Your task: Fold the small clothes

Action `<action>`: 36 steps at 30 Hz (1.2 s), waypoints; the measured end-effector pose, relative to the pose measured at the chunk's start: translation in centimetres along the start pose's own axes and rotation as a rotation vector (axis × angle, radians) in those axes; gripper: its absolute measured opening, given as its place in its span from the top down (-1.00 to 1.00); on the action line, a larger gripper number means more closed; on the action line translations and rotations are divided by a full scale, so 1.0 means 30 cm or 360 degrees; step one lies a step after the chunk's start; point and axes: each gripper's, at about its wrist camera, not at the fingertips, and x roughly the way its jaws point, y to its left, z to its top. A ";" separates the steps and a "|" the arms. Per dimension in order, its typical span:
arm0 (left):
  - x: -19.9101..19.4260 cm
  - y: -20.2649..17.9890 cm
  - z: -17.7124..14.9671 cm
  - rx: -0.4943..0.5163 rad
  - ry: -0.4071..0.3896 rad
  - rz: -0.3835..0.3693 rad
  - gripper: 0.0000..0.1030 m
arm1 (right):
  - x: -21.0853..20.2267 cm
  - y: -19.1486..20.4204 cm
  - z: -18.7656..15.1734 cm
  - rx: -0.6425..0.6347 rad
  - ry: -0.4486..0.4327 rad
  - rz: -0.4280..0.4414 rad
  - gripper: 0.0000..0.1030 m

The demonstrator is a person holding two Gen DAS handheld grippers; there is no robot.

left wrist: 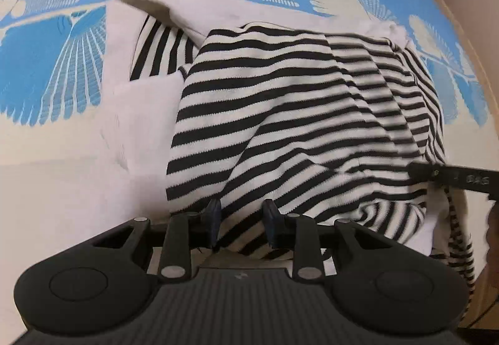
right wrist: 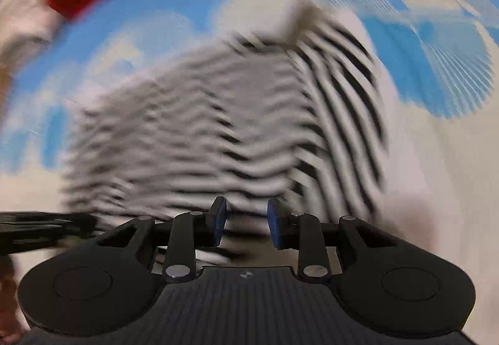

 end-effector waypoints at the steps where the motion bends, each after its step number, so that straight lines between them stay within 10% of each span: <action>1: -0.029 0.010 0.004 -0.0016 -0.0026 -0.0024 0.36 | 0.009 -0.020 -0.001 0.0054 0.0017 0.0006 0.29; 9: -0.045 0.038 -0.068 -0.0021 -0.0024 0.0022 0.34 | -0.092 -0.048 -0.018 0.0118 -0.0065 -0.0007 0.14; 14: -0.311 -0.005 -0.218 0.0057 -0.0224 -0.0035 0.18 | -0.527 -0.101 -0.101 0.0151 -0.0672 0.0093 0.18; 17: -0.438 -0.005 -0.346 0.0074 -0.0293 -0.0003 0.18 | -0.686 -0.175 -0.227 0.0195 -0.0791 0.0147 0.17; 26: -0.471 0.149 -0.761 -0.0364 -0.0294 0.0037 0.18 | -0.633 -0.380 -0.666 0.0296 -0.0646 -0.0022 0.16; 36: -0.343 0.137 -0.844 -0.0456 -0.0186 0.0006 -0.02 | -0.442 -0.476 -0.796 0.0517 -0.0329 -0.0117 0.09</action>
